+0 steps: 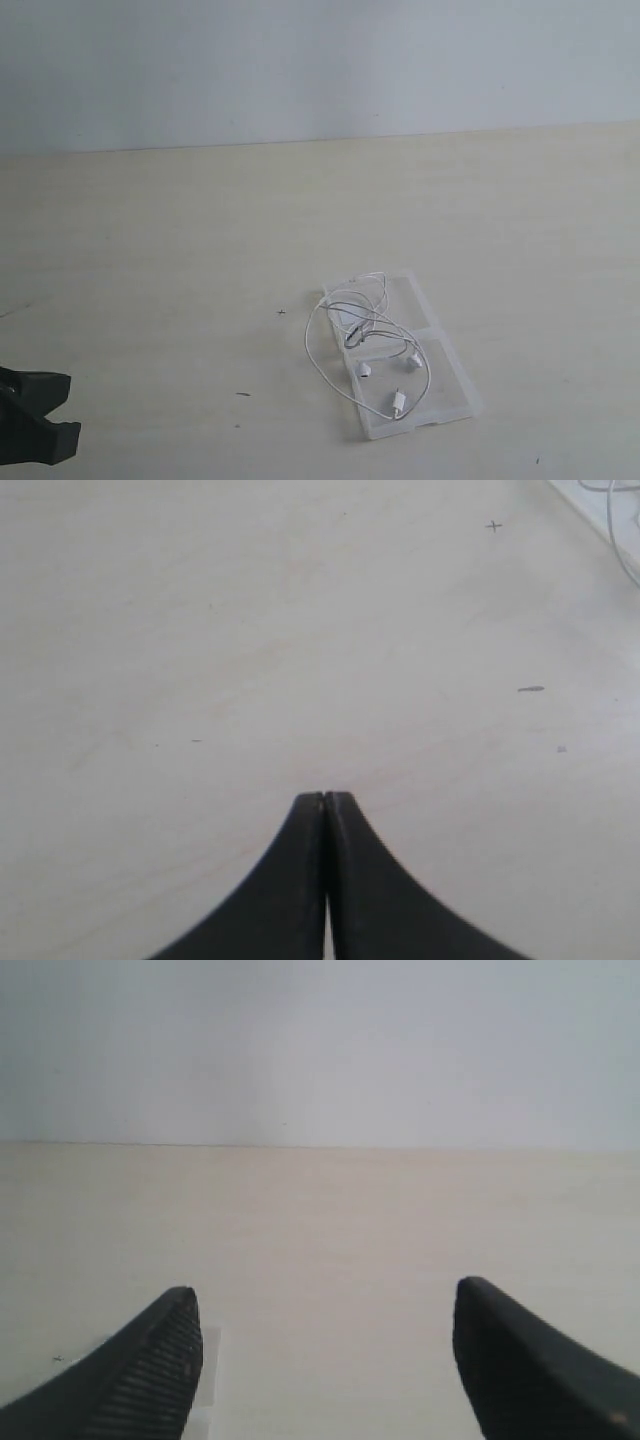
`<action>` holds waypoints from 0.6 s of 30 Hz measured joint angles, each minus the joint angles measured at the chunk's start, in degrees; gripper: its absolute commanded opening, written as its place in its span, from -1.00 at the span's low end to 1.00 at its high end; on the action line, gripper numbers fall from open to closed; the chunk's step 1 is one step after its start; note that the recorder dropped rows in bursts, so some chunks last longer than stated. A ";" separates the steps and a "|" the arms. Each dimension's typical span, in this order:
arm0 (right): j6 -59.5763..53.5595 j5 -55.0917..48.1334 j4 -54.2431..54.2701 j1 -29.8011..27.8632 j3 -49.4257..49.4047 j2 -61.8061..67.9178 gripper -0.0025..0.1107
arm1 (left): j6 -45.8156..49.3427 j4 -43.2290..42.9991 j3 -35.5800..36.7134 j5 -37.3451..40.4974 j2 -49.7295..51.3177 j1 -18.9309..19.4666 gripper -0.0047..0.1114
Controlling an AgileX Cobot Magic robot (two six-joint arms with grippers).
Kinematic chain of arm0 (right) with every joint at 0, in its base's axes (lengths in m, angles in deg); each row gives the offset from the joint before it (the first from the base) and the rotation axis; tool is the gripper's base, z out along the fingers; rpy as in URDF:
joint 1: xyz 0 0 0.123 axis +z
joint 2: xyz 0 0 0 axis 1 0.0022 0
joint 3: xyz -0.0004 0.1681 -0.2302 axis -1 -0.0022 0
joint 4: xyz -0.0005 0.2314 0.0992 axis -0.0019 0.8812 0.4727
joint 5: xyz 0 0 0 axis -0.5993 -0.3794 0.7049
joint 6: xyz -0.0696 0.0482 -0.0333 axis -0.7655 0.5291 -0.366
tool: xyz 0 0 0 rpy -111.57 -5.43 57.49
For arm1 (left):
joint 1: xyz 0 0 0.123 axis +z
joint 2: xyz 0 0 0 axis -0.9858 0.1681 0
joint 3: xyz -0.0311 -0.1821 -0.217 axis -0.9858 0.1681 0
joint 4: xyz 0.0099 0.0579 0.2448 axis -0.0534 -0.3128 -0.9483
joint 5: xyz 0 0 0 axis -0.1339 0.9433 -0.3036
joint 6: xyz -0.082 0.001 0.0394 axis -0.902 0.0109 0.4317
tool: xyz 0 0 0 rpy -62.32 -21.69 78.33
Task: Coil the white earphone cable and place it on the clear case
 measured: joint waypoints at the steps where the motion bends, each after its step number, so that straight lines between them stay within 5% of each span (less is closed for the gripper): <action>1: 0.10 1.92 1.56 -0.98 -2.58 -1.25 0.23 | 0.00 0.00 0.00 0.00 0.00 0.00 -0.92; 10: 0.10 11.80 9.34 -8.78 -18.34 -14.43 0.23 | 0.00 0.00 0.00 0.00 0.00 0.00 -0.92; 18: 0.10 14.71 9.72 -9.71 -26.23 -24.90 0.23 | 0.00 0.00 0.00 0.00 0.00 0.00 -0.92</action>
